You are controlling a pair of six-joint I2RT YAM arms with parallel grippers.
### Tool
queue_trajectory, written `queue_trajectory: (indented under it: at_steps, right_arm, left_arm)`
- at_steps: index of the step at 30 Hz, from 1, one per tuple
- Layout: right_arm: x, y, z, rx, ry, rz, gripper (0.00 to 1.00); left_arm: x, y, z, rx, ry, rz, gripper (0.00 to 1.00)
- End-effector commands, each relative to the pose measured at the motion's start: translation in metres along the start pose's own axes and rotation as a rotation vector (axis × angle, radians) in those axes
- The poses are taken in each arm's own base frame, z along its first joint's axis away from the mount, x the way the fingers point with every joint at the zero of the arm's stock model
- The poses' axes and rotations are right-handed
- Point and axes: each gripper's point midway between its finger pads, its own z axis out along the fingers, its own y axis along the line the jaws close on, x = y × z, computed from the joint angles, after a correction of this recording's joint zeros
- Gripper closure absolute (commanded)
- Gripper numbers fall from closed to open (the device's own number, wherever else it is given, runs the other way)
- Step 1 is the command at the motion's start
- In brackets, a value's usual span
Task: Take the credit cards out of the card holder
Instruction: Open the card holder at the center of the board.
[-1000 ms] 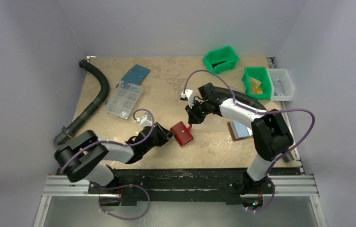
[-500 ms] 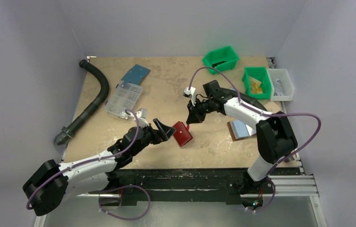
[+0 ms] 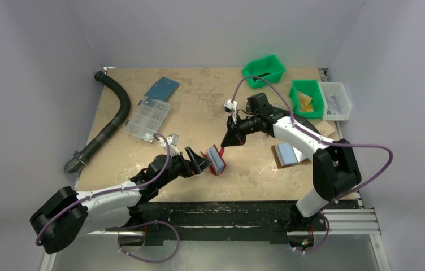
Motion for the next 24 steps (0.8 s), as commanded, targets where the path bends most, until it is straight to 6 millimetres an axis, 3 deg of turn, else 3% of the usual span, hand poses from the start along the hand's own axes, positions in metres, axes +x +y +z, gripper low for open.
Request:
queue_trajectory:
  at_steps: [1, 9, 14, 18, 21, 24]
  right_arm:
    - [-0.034, 0.02, -0.02, -0.036, -0.095, -0.069, 1.0]
    - [-0.025, 0.018, -0.011, -0.057, -0.087, -0.019, 1.0]
    - [-0.023, 0.004, -0.008, -0.005, -0.074, -0.003, 1.0]
    - [-0.02, -0.03, -0.016, 0.186, -0.067, 0.016, 1.0]
    - [-0.012, -0.072, -0.035, 0.418, -0.046, 0.037, 1.0]
    - [-0.006, -0.099, -0.054, 0.585, -0.021, 0.014, 1.0]
  left_arm:
    - [-0.005, -0.007, 0.001, 0.039, -0.022, -0.013, 0.14]
    - [-0.003, 0.0, 0.005, 0.017, -0.022, -0.025, 0.15]
    - [0.005, 0.012, 0.01, -0.026, -0.003, -0.038, 0.17]
    - [0.007, 0.017, 0.01, -0.045, 0.005, -0.04, 0.2]
    - [0.007, 0.018, 0.009, -0.052, 0.004, -0.035, 0.21]
    - [0.005, 0.021, 0.006, -0.071, -0.002, -0.028, 0.22]
